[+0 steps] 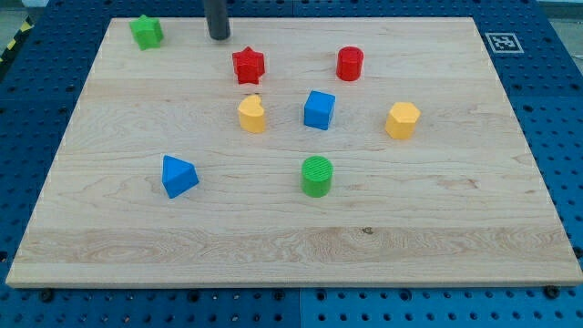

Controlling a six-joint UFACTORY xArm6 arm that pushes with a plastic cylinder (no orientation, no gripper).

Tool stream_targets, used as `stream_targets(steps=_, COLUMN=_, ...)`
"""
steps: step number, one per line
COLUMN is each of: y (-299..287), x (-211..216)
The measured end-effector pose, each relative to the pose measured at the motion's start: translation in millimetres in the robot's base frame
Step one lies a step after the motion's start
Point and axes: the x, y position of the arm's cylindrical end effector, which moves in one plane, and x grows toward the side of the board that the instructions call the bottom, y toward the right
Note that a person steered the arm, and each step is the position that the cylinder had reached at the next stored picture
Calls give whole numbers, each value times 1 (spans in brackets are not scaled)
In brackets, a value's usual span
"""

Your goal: Push the yellow heart into the blue cube

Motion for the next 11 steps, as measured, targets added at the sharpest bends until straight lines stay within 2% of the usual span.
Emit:
stream_targets(steps=1, y=0, x=31)
stream_targets(steps=3, y=-2, x=35)
stream_targets(steps=5, y=-46, x=119)
stream_targets(steps=6, y=-29, x=168)
stream_targets(steps=7, y=-7, x=194)
stream_targets(steps=8, y=0, x=190)
stream_targets(steps=9, y=57, x=159)
stream_targets(steps=10, y=101, x=149)
stream_targets(steps=11, y=105, x=164)
